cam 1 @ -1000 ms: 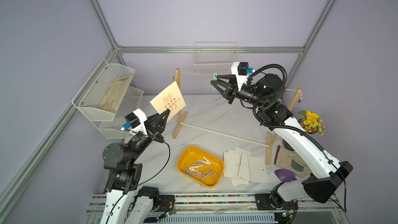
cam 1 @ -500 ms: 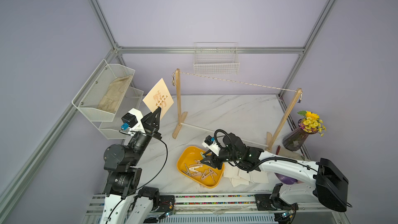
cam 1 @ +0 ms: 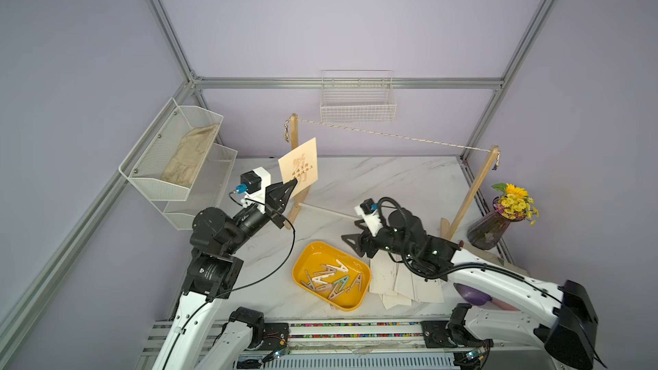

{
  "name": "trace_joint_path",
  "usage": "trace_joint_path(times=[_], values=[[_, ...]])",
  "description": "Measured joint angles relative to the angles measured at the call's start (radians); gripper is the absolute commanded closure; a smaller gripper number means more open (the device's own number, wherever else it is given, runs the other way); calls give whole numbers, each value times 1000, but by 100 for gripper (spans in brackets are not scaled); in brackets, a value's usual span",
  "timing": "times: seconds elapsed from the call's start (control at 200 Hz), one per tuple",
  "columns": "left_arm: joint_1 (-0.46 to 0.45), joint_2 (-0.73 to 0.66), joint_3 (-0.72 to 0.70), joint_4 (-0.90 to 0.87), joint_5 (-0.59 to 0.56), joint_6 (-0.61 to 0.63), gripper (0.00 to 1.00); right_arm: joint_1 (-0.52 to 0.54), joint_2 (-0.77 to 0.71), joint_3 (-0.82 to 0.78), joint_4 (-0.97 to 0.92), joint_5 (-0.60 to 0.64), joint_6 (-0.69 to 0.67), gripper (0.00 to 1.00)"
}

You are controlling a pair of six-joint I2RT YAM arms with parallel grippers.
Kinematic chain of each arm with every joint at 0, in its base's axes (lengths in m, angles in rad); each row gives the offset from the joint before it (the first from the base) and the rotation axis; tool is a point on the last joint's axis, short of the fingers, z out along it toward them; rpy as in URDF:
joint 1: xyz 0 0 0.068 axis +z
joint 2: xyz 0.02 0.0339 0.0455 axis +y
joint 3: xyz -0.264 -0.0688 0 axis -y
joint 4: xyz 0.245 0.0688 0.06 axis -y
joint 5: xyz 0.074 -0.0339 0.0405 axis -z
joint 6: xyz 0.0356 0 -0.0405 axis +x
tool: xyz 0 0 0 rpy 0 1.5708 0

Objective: Remove the postcards from the strings
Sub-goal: Place the clamp in the storage box, then place the postcard on the postcard.

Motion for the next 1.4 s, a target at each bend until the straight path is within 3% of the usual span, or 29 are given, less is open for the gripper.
trace_joint_path(times=[0.105, 0.225, 0.45, 0.54, 0.635, 0.825, 1.17, 1.4], values=[[-140, 53, 20, -76, -37, 110, 100, -47, -224, 49, -42, 150, -2, 28], [-306, 93, 26, -161, -127, 240, 100, -47, -375, 151, -92, 296, -20, 25], [-685, 257, 56, -212, -385, 420, 100, -46, -424, 286, -126, 531, -51, 22], [-847, 410, 76, -210, -494, 438, 100, -46, -423, 309, -132, 570, -61, 22], [-949, 608, 119, -215, -581, 407, 100, -46, -417, 326, -134, 584, -66, 22], [-1016, 892, 220, -241, -753, 332, 100, -46, -402, 333, -134, 575, -73, 22], [-1060, 1108, 399, -272, -1041, 306, 100, -46, -408, 328, -134, 549, -79, 22], [-1072, 1213, 415, -243, -1115, 347, 100, -46, -419, 315, -134, 534, -79, 22]])
